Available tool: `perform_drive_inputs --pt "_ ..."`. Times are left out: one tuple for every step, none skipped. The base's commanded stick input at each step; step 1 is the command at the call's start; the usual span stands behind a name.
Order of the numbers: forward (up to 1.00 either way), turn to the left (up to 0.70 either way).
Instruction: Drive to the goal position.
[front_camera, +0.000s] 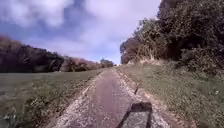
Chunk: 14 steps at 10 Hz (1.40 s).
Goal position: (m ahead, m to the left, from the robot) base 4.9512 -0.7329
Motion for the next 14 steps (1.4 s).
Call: perform_drive_inputs --pt "0.7 0.0" --pt "0.7 0.0" --pt "0.7 0.0" --pt "0.7 0.0" --pt "0.7 0.0" --pt "0.7 0.0" --pt "0.7 0.0" --pt "0.7 0.0" --pt "0.7 0.0" --pt "0.7 0.0" --pt "0.7 0.0" --pt "0.7 0.0" --pt "0.7 0.0" --pt "0.7 0.0"
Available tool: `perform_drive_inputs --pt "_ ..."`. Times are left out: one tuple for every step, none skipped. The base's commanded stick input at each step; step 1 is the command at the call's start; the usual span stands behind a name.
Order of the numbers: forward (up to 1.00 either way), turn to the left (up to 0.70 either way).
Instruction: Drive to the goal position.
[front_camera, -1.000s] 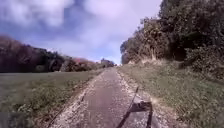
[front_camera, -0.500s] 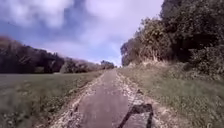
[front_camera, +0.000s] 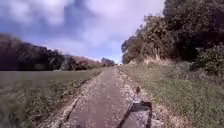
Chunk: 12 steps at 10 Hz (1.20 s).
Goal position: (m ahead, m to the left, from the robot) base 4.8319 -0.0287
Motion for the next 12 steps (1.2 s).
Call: perform_drive_inputs --pt "0.7 0.0" --pt "0.7 0.0" --pt "0.7 0.0" --pt "0.7 0.0" --pt "0.7 0.0" --pt "0.7 0.0" --pt "0.7 0.0" --pt "0.7 0.0" --pt "0.7 0.0" --pt "0.7 0.0" --pt "0.7 0.0" --pt "0.7 0.0"
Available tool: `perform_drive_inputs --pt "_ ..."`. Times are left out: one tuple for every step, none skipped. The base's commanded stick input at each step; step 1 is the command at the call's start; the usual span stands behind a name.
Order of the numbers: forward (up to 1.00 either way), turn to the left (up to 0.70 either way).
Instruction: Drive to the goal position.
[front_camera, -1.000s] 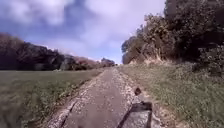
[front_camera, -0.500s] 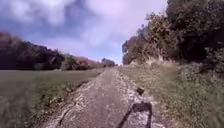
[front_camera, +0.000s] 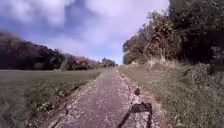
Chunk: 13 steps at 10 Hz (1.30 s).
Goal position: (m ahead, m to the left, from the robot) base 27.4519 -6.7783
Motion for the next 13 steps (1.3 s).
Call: perform_drive_inputs --pt "0.7 0.0" --pt "0.7 0.0" --pt "0.7 0.0" --pt "0.7 0.0" --pt "0.7 0.0" --pt "0.7 0.0" --pt "0.7 0.0" --pt "0.7 -0.09" --pt "0.7 -0.04" --pt "0.7 0.0" --pt "0.7 0.0" --pt "0.7 0.0" --pt "0.7 0.0"
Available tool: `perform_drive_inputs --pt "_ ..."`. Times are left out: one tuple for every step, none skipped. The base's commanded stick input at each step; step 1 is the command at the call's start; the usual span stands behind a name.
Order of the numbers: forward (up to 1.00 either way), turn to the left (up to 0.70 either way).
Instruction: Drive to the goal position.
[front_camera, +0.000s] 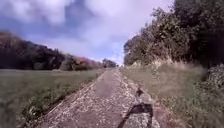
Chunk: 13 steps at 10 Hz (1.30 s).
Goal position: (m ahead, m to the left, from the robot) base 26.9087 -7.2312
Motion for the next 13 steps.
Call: perform_drive_inputs --pt "0.7 0.0" --pt "0.7 0.0" --pt "0.7 0.0" --pt "0.7 0.0" --pt "0.7 0.0" --pt "0.7 0.0" --pt "0.7 0.0" --pt "0.7 0.0" --pt "0.7 0.0" --pt "0.7 0.0" --pt "0.7 0.0" --pt "0.7 0.0" --pt "0.7 0.0"
